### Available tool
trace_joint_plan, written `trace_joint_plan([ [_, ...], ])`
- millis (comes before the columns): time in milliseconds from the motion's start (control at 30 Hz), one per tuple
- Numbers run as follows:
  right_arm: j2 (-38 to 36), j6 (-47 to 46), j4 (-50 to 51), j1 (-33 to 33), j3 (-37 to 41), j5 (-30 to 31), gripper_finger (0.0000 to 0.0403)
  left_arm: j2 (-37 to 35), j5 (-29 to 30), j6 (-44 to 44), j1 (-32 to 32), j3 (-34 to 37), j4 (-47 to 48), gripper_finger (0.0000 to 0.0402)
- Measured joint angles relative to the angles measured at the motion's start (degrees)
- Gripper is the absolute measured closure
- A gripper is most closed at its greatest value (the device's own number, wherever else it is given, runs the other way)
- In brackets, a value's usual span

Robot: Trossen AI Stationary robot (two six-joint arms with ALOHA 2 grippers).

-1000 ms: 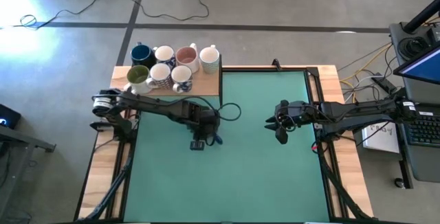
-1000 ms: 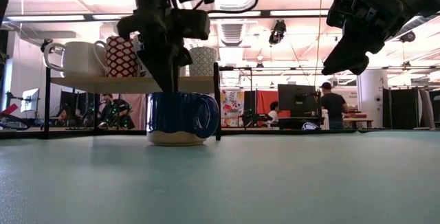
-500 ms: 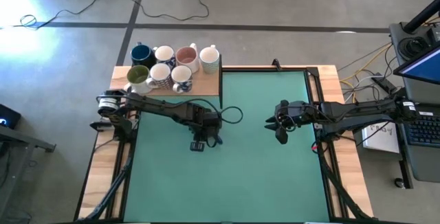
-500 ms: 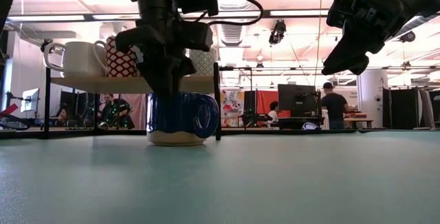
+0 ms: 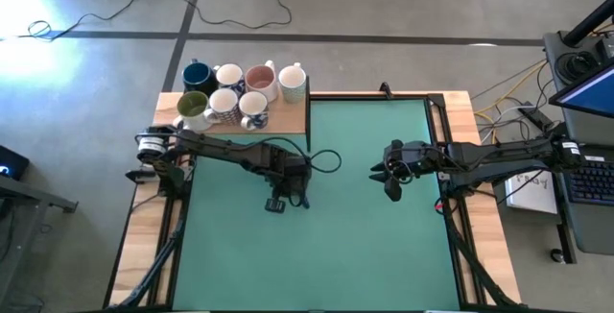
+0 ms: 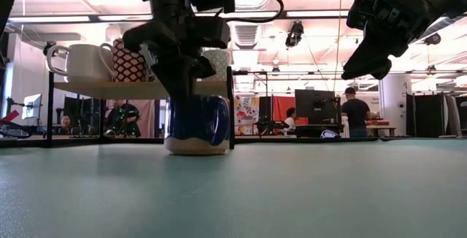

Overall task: Place coffee mugs
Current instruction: Put the blue mug on the shelf

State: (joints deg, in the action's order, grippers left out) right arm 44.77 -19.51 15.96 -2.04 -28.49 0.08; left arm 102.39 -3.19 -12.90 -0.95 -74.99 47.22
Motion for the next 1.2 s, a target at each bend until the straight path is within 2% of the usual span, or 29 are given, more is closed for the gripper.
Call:
trace_joint_plan([
  [300,0.0,0.0,0.0,0.0,0.0,0.0,0.028,0.0,-0.2,-0.4,0.0,-10.8,10.1,0.0394],
  [633,0.0,0.0,0.0,0.0,0.0,0.0,0.028,-0.1,4.3,-2.0,0.6,-19.4,18.4,0.0392],
  [767,0.0,0.0,0.0,0.0,0.0,0.0,0.028,-0.1,4.2,-3.8,2.1,-22.1,22.2,0.039],
  [1200,0.0,0.0,0.0,0.0,0.0,0.0,0.028,-0.1,3.5,-6.9,8.8,-27.6,26.7,0.0389],
])
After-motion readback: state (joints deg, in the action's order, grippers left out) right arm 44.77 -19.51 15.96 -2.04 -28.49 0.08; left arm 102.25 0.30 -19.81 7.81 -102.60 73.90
